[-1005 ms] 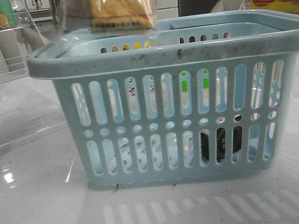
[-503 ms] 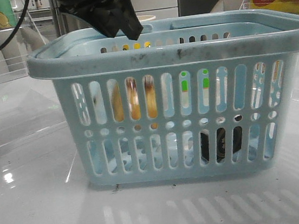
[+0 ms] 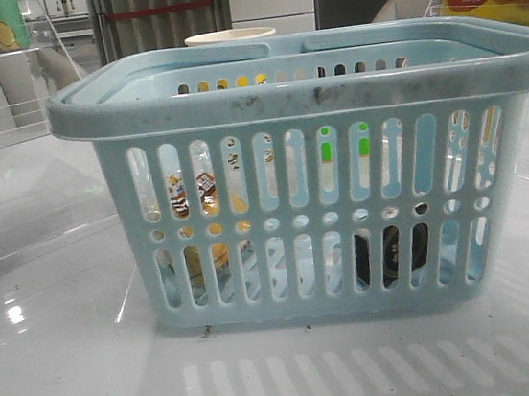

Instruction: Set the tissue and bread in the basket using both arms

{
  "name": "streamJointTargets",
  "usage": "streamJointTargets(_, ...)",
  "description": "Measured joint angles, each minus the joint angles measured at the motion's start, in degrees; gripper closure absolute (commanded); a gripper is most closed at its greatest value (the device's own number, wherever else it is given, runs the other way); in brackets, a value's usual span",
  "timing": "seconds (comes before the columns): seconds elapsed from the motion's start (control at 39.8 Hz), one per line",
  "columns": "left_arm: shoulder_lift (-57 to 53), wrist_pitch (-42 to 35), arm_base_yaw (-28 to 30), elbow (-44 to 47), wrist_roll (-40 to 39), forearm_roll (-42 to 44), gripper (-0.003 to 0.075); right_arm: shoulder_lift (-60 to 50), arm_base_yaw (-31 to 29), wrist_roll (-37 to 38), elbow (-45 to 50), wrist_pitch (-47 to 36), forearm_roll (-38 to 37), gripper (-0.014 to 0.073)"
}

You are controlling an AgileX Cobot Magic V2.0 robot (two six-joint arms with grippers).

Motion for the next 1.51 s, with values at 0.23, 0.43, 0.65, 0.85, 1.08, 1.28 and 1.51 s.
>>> streamJointTargets(0.23,-13.9,1.9,0.0,6.9,0.1,0.0,0.0341,0.0,0.0,0.0,0.0,0.0,0.0,0.0137)
streamJointTargets(0.43,-25.3,2.5,0.0,17.9,0.1,0.0,0.0341,0.0,0.0,0.0,0.0,0.0,0.0,0.0137)
streamJointTargets(0.65,-35.8,2.9,0.0,29.8,0.1,0.0,0.0342,0.0,0.0,0.0,0.0,0.0,0.0,0.0137)
streamJointTargets(0.85,-38.9,2.9,0.0,35.5,0.1,0.1,0.0342,0.0,0.0,0.0,0.0,0.6,0.0,0.0137)
streamJointTargets(1.08,-38.9,1.4,0.0,36.4,0.1,0.1,0.0342,0.0,0.0,-0.1,0.0,4.5,0.0,0.0137)
streamJointTargets(1.28,-38.9,-1.1,0.0,36.4,0.1,0.1,0.0369,0.0,0.0,-0.1,0.0,5.7,0.0,0.0175)
streamJointTargets(1.51,-38.9,-1.5,0.0,36.4,0.1,0.1,0.0505,0.0,0.0,-0.1,0.0,5.8,0.0,0.0358)
